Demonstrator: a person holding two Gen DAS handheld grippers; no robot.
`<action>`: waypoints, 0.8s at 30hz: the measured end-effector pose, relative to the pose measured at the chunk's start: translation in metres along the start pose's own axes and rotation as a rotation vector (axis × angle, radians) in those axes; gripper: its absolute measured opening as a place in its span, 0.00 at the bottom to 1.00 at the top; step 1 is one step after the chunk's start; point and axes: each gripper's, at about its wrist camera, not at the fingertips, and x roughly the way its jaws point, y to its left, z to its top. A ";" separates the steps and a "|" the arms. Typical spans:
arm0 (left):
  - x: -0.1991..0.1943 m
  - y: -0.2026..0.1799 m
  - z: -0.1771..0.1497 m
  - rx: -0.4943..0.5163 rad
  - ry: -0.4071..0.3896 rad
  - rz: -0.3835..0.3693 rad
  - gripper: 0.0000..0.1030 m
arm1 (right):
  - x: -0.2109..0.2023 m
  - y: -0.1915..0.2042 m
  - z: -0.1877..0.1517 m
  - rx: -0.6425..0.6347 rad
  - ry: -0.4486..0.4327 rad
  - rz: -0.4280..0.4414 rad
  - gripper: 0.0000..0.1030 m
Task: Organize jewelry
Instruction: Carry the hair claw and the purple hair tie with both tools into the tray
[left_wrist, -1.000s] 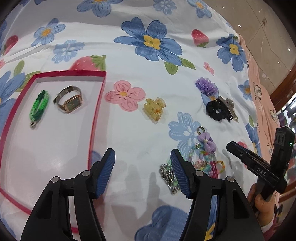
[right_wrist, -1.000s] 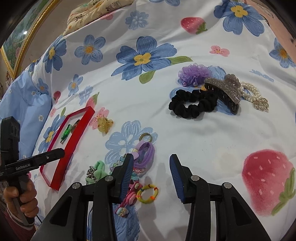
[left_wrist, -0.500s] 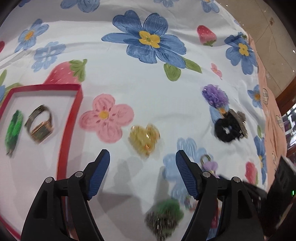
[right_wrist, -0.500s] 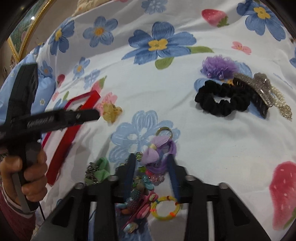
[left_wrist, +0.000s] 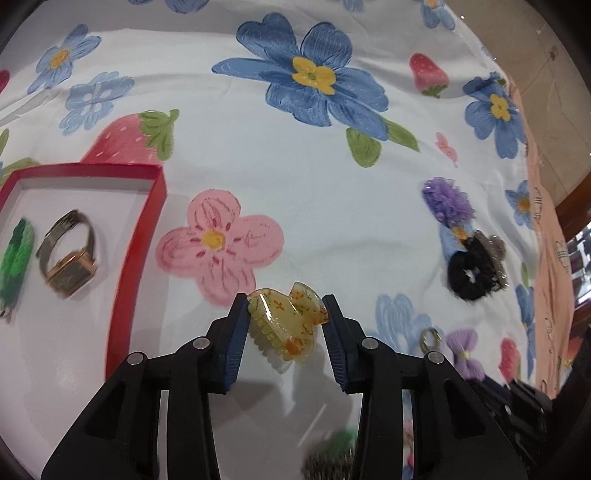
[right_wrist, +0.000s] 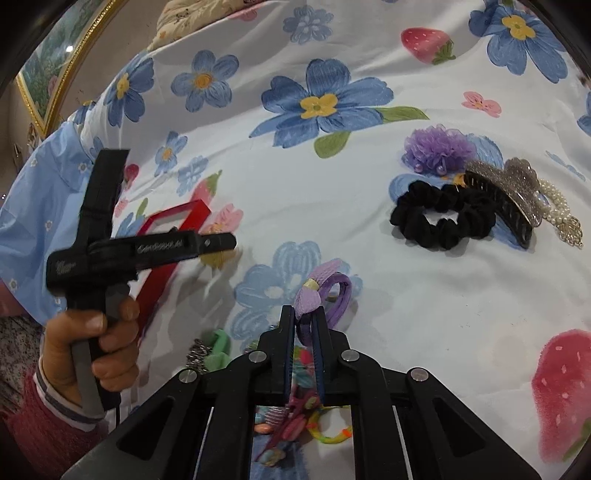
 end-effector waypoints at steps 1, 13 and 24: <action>-0.006 0.000 -0.002 0.002 -0.005 -0.007 0.36 | 0.000 0.002 0.001 -0.004 -0.001 0.006 0.09; -0.084 0.019 -0.040 0.009 -0.084 -0.031 0.36 | -0.001 0.047 0.001 -0.072 -0.005 0.072 0.09; -0.116 0.046 -0.065 -0.023 -0.112 0.002 0.36 | -0.001 0.080 -0.003 -0.123 0.006 0.113 0.09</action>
